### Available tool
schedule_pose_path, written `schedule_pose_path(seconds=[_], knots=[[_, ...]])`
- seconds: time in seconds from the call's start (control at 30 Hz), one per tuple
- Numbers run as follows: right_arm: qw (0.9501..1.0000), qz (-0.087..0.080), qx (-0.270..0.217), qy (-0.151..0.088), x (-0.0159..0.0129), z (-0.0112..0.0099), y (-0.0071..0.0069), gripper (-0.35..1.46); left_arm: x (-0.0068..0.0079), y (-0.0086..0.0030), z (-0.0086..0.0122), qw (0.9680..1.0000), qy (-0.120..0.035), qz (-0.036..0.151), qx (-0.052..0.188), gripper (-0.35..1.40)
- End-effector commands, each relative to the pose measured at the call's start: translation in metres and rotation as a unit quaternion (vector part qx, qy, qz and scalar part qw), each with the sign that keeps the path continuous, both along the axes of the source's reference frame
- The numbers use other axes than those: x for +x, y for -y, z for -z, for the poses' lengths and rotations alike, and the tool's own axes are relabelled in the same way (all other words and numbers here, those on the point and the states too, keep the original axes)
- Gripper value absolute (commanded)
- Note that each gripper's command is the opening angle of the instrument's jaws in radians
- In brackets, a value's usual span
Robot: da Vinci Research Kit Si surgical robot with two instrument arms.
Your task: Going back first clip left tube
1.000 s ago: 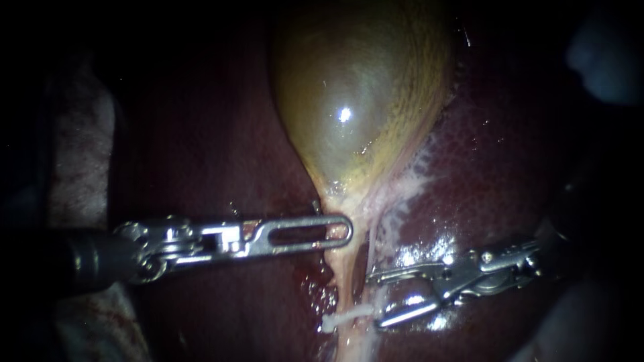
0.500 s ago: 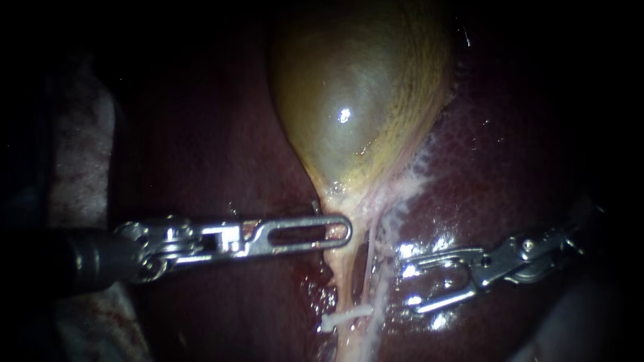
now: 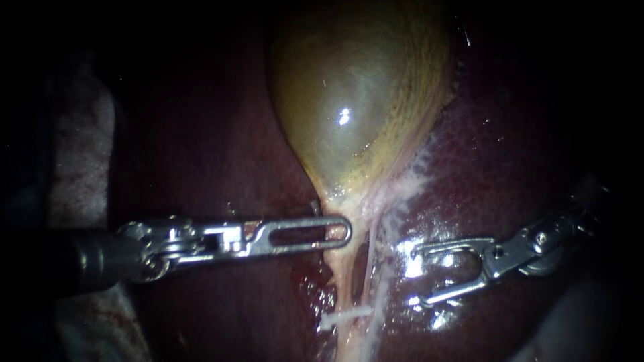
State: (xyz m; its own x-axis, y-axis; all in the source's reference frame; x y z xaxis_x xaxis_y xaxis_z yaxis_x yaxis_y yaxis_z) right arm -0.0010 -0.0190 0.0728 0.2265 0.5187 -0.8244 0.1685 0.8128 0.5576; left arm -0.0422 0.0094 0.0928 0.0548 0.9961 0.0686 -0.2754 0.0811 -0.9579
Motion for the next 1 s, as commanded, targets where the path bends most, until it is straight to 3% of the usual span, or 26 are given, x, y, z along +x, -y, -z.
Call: schedule_pose_path(seconds=[0.03,0.33,1.0], knots=[[1.0000,0.000,0.000,0.000,0.0000,0.0000,0.0000,0.47,0.0000,0.0000,-0.0002,1.0000,0.000,0.000,0.000,-0.35],[1.0000,0.000,0.000,0.000,0.0000,-0.0001,0.0000,0.47,-0.0001,-0.0004,-0.0017,1.0000,0.001,0.000,-0.003,-0.35],[1.0000,0.000,0.000,0.000,0.0000,-0.0002,0.0001,0.47,-0.0023,-0.0003,-0.0046,0.9999,-0.002,0.004,-0.011,-0.35]])
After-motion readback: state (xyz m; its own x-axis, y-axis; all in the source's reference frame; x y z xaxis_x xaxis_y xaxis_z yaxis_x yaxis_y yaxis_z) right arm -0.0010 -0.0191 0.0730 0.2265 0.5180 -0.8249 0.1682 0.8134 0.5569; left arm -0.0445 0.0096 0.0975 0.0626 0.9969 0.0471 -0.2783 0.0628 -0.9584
